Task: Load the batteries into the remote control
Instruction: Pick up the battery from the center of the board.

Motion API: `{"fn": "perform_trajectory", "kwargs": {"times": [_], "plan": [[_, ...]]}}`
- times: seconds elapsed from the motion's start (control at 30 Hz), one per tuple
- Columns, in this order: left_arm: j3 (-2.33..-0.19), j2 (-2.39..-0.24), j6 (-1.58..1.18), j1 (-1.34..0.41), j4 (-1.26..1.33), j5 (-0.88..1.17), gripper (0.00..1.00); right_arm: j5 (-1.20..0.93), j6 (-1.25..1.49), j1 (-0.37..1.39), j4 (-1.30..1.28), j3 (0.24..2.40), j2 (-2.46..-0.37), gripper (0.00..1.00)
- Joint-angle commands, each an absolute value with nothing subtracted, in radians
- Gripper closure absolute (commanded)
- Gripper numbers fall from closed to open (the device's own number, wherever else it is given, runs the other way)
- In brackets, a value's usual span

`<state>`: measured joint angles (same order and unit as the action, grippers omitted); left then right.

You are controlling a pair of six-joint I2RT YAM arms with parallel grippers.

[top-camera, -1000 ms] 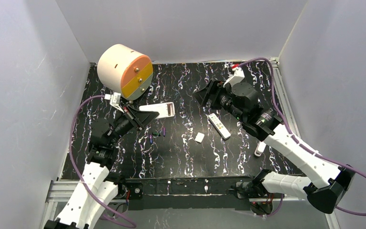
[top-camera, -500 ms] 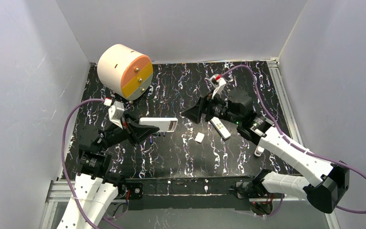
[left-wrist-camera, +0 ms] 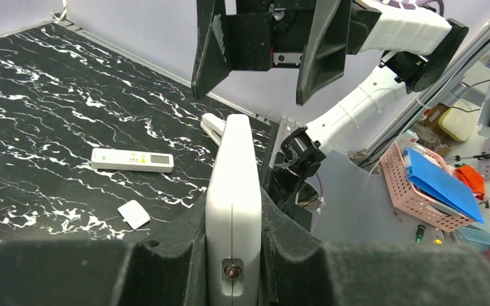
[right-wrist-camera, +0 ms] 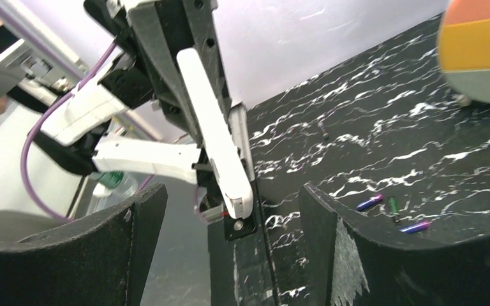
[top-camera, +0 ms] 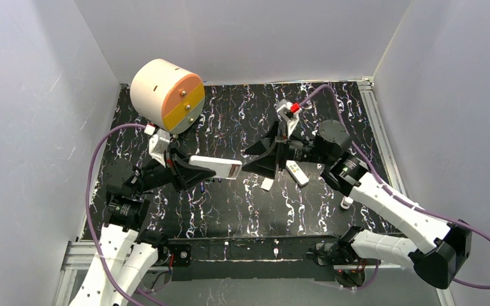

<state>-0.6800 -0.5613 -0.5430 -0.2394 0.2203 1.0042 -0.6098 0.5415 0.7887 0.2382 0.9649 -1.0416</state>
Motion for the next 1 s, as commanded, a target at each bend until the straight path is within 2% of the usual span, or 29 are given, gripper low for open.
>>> {"fn": "perform_trajectory", "kwargs": {"times": [0.0,0.13,0.3,0.43,0.63,0.77,0.97], "plan": [[-0.718,-0.588,-0.612,-0.24,0.273,1.038,1.0,-0.772,0.496,0.814,0.232,1.025,-1.093,0.17],[-0.715,-0.595,-0.639,-0.241,0.281,1.051,1.0,-0.747,0.423,0.837,0.144,1.08,-1.134,0.25],[-0.718,-0.603,-0.639,-0.241,0.281,1.051,1.0,-0.724,0.446,0.841,0.184,1.086,-1.145,0.43],[-0.719,-0.609,-0.64,-0.24,0.281,1.054,1.0,-0.691,0.459,0.841,0.183,1.08,-1.151,0.52],[-0.719,-0.61,-0.635,-0.241,0.284,1.062,1.0,-0.649,0.471,0.84,0.184,1.079,-1.172,0.61],[-0.724,-0.611,-0.635,-0.241,0.284,1.065,1.0,-0.635,0.469,0.841,0.172,1.081,-1.198,0.75],[-0.726,-0.611,-0.637,-0.241,0.283,1.059,1.0,-0.61,0.458,0.842,0.166,1.083,-1.205,0.81]]}}
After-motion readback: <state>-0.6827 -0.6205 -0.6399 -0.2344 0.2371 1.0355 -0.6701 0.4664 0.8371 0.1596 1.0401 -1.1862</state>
